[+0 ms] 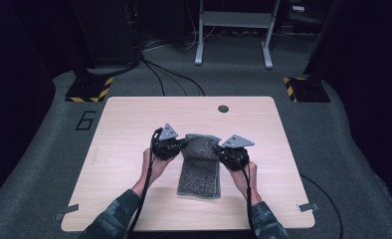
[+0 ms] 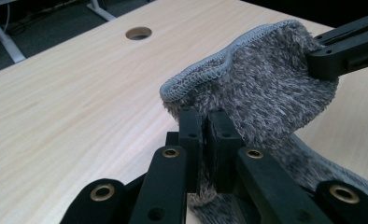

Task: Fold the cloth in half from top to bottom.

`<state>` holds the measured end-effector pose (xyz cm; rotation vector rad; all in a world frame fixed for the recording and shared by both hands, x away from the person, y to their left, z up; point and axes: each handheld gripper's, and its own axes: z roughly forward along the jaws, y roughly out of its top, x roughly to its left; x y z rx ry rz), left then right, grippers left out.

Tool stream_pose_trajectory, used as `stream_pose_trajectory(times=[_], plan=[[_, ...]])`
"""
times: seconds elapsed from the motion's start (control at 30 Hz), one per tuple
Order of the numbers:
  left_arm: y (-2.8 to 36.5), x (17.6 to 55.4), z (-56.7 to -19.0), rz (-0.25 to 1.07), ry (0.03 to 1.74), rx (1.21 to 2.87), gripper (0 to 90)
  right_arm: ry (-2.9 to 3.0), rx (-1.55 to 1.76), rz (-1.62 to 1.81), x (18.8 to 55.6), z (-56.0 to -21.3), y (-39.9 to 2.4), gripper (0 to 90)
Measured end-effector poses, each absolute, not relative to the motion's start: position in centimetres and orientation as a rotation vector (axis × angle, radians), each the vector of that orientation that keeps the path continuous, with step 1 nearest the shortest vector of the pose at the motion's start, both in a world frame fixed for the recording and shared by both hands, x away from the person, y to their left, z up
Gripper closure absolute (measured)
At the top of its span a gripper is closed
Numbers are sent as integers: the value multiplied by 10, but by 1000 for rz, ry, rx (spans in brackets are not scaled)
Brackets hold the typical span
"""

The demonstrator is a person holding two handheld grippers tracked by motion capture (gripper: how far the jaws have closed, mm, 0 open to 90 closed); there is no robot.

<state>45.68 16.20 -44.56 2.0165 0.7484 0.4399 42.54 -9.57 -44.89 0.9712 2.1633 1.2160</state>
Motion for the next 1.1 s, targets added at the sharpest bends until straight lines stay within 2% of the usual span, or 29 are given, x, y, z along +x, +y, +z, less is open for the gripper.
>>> stream_pose_trajectory(times=[0.43, 0.57, 0.67, 0.8, 0.87, 1.0, 1.1], plan=[[158, 434, -483, 350, 760, 2078, 831, 2236, 995, 1174, 399, -479, -103, 835], [160, 429, -492, 317, 762, 2094, 802, 2274, 969, 1144, 389, -486, -103, 791], [164, 425, -498, 284, 767, 2102, 746, 2322, 973, 1149, 381, -493, -105, 706], [171, 420, -498, 210, 773, 2127, 572, 2335, 1004, 1202, 372, -492, -115, 528], [176, 417, -497, 193, 773, 2115, 535, 2314, 1020, 1248, 370, -487, -121, 453], [181, 419, -492, 180, 787, 2099, 401, 2279, 1042, 1324, 373, -479, -129, 356], [184, 425, -485, 169, 809, 2063, 360, 2240, 1085, 1380, 383, -473, -132, 366]])
